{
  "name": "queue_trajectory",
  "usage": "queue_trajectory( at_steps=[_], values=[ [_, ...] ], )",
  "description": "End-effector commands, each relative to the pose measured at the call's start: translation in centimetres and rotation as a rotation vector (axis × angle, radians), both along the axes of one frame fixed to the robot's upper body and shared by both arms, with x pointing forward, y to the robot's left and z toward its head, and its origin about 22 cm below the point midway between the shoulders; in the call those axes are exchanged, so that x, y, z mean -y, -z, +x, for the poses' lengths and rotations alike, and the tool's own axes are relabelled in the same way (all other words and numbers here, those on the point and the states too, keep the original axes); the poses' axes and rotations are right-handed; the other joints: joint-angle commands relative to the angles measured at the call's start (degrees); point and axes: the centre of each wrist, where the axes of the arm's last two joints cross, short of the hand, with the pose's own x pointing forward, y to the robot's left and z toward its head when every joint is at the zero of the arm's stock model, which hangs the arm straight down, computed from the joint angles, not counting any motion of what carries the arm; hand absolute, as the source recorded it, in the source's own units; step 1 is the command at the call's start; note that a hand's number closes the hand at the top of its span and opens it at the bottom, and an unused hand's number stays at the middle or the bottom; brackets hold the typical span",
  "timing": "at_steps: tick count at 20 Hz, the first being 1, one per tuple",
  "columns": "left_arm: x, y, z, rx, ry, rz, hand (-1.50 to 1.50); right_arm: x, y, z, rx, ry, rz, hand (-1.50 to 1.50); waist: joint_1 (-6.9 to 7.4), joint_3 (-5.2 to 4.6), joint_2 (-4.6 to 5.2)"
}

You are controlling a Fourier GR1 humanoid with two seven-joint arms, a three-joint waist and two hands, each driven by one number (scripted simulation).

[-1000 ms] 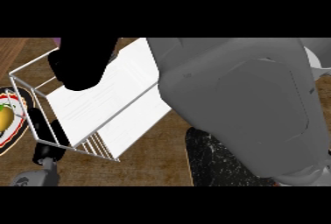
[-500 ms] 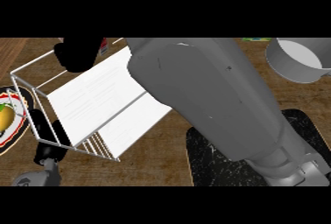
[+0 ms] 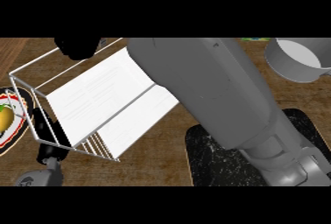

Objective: Pick the can from the tray and place it in the tiered shelf

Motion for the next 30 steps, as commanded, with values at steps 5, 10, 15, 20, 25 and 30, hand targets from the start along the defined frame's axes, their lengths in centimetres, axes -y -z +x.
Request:
queue_trajectory(
  at_steps=[5, 10, 15, 20, 25, 30],
  values=[
    [0.5, 2.3, -0.7, -0.063, -0.005, -0.024, 0.0, 0.3, 0.8, 0.7, -0.065, 0.058, 0.039, 1.5, -0.42, -0.44, 0.15],
    [-0.1, 1.8, -0.7, -0.067, 0.0, 0.003, 0.0, 0.7, -0.2, 1.0, -0.162, 0.102, 0.235, -1.5, 0.32, -0.45, 0.17],
    [0.2, 1.4, -0.7, -0.087, 0.012, -0.015, 0.0, 2.3, 0.0, 2.0, -0.285, 0.062, 0.404, -1.5, 0.53, -0.43, 0.29],
    [-1.8, 0.1, -0.3, -0.088, -0.001, -0.017, 0.0, 3.3, -2.2, 2.2, -0.403, 0.064, 0.551, -1.5, 0.14, -0.41, 0.16],
    [-0.2, 1.3, -1.0, -0.059, -0.011, -0.003, 0.0, 6.2, -2.8, 3.6, -0.337, 0.201, 0.692, -1.5, -0.44, -0.41, 0.16],
    [-1.6, 0.8, -0.7, -0.078, -0.006, -0.011, 0.0, 11.2, -5.1, 5.3, -0.28, 0.378, 0.733, -1.5, -0.29, -0.44, 0.35]
  ],
)
